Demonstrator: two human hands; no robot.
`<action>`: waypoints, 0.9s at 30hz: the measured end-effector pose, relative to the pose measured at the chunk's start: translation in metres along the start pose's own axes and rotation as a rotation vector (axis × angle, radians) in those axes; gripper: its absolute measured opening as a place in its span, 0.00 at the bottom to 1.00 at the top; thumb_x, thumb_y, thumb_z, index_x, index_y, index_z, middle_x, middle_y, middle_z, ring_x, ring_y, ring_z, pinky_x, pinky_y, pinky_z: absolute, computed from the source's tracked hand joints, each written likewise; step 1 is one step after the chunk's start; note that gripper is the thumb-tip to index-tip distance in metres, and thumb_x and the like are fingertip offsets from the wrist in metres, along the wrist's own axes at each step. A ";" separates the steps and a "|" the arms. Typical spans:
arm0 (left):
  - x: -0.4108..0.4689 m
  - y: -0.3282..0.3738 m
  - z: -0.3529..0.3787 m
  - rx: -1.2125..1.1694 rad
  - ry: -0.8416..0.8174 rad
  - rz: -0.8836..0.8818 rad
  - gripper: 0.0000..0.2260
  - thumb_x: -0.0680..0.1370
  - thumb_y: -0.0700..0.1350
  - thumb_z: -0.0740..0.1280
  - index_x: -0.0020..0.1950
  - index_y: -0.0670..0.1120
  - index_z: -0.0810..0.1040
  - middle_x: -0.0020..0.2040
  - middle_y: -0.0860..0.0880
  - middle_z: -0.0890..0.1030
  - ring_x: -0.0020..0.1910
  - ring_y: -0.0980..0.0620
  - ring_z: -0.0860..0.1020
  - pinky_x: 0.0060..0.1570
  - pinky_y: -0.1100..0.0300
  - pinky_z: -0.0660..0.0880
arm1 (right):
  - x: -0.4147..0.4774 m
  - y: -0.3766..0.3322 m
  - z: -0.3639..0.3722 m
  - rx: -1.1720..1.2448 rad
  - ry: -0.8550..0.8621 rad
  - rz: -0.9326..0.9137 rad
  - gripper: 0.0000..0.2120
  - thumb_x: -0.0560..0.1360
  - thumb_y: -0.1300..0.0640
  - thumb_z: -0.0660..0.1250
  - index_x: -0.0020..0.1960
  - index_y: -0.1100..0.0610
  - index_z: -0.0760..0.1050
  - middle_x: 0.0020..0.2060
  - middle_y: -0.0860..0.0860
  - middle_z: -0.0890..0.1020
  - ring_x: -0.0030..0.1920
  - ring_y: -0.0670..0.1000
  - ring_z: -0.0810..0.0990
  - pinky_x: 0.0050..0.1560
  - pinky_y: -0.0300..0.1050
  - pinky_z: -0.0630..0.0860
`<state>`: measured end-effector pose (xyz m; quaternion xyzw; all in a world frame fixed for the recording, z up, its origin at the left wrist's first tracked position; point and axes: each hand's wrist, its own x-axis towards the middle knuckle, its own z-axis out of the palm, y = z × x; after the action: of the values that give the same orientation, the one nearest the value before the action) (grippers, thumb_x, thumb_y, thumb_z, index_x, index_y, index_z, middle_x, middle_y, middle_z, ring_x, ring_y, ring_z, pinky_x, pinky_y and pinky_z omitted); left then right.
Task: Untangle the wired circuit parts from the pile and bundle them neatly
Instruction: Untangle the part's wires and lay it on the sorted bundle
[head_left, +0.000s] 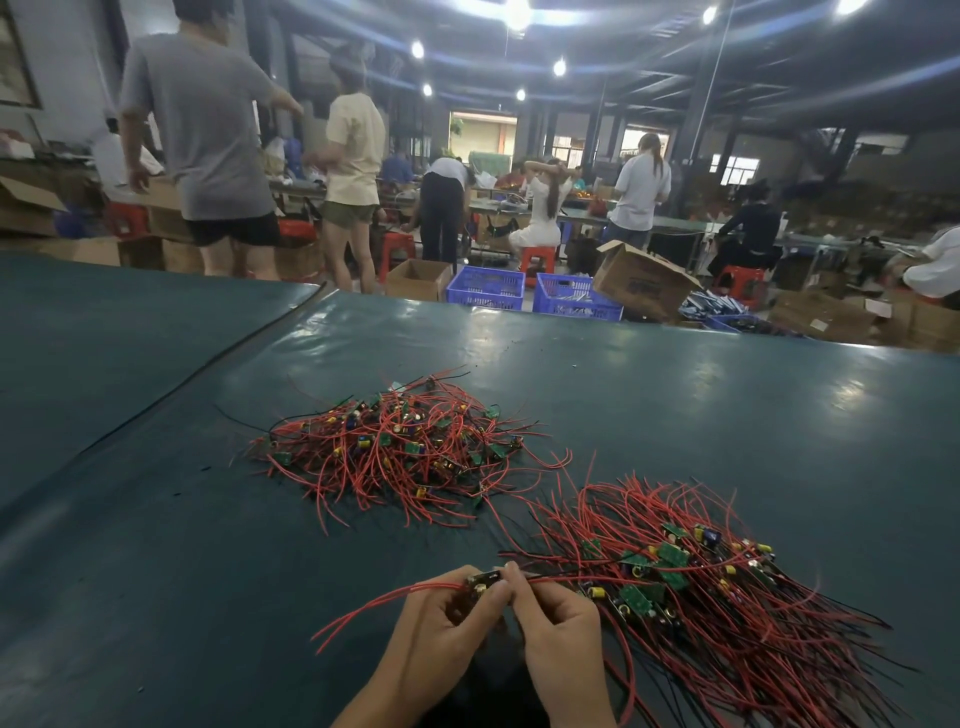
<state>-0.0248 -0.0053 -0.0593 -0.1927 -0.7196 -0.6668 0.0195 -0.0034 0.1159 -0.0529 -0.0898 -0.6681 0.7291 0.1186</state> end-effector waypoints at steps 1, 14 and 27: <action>0.000 0.000 0.000 0.003 0.009 0.000 0.09 0.77 0.52 0.67 0.36 0.54 0.80 0.29 0.55 0.77 0.29 0.60 0.73 0.30 0.67 0.67 | 0.000 0.001 0.000 -0.011 -0.008 -0.006 0.12 0.76 0.58 0.70 0.35 0.54 0.86 0.31 0.53 0.85 0.34 0.46 0.83 0.37 0.37 0.78; 0.007 0.005 -0.006 -0.177 0.253 -0.152 0.16 0.74 0.50 0.67 0.33 0.40 0.82 0.28 0.44 0.80 0.26 0.55 0.74 0.29 0.64 0.72 | 0.015 0.001 -0.029 0.226 0.328 0.025 0.11 0.75 0.50 0.68 0.40 0.53 0.86 0.23 0.46 0.65 0.23 0.43 0.59 0.21 0.36 0.58; 0.019 0.017 -0.011 -0.934 0.146 -0.597 0.23 0.79 0.57 0.55 0.29 0.46 0.69 0.28 0.48 0.69 0.25 0.51 0.69 0.31 0.58 0.63 | 0.005 -0.008 -0.017 0.393 0.040 0.049 0.35 0.72 0.34 0.53 0.41 0.62 0.85 0.25 0.50 0.71 0.21 0.45 0.63 0.21 0.35 0.60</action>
<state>-0.0392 -0.0103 -0.0363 0.0780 -0.3677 -0.9031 -0.2079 -0.0024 0.1341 -0.0461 -0.0955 -0.5080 0.8463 0.1291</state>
